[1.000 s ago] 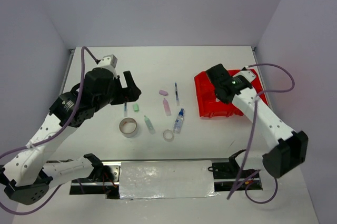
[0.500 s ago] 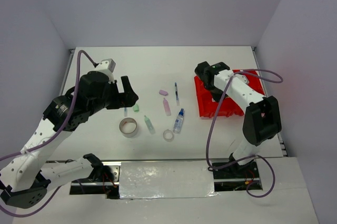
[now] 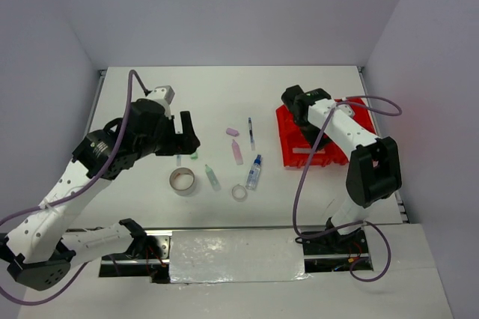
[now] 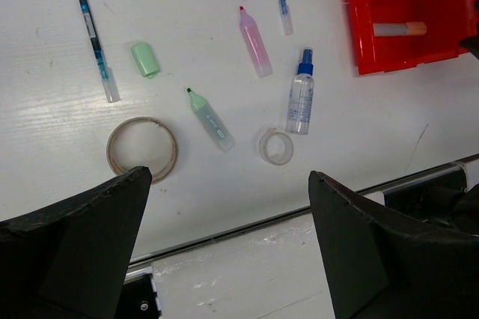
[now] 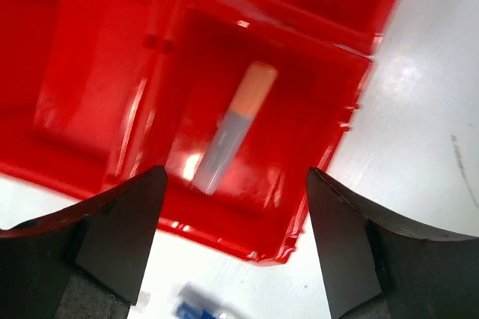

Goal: Sort the stationery into containers
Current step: Place the pen in the storage box, then pick up the pen from the center of the board.

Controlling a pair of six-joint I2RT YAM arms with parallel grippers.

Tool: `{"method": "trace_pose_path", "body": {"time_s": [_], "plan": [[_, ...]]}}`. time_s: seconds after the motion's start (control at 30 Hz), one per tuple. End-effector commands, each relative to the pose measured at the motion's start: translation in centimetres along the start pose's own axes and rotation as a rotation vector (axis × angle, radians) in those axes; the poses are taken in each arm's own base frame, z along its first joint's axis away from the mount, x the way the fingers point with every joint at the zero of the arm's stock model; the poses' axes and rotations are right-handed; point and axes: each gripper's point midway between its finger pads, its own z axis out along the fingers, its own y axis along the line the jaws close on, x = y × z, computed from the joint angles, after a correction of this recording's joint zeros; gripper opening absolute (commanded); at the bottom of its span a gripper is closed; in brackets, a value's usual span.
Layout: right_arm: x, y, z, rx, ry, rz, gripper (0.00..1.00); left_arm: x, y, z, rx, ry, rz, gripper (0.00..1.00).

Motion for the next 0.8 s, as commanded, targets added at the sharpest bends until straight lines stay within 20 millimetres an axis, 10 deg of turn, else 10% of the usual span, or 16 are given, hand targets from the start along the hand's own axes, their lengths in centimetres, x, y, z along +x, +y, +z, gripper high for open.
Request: {"method": "trace_pose_path", "body": {"time_s": [0.0, 0.17, 0.4, 0.77], "plan": [[-1.8, 3.7, -2.7, -0.201, 0.007, -0.065, 0.83, -1.4, -0.9, -0.3, 0.026, -0.032, 0.002, 0.99], [1.1, 9.7, -12.8, -0.691, -0.036, -0.494, 0.8, -1.3, 0.3, 0.6, -0.085, 0.001, -0.05, 0.99], [12.5, 7.5, -21.5, -1.047, 0.075, -0.878, 0.98, -1.6, 4.4, 0.1, -0.339, -0.013, -0.188, 0.99], [28.1, 3.7, -21.4, -1.065, 0.142, -1.321, 0.84, -3.4, 12.4, -2.0, -0.557, -0.052, -0.386, 0.99]]}}
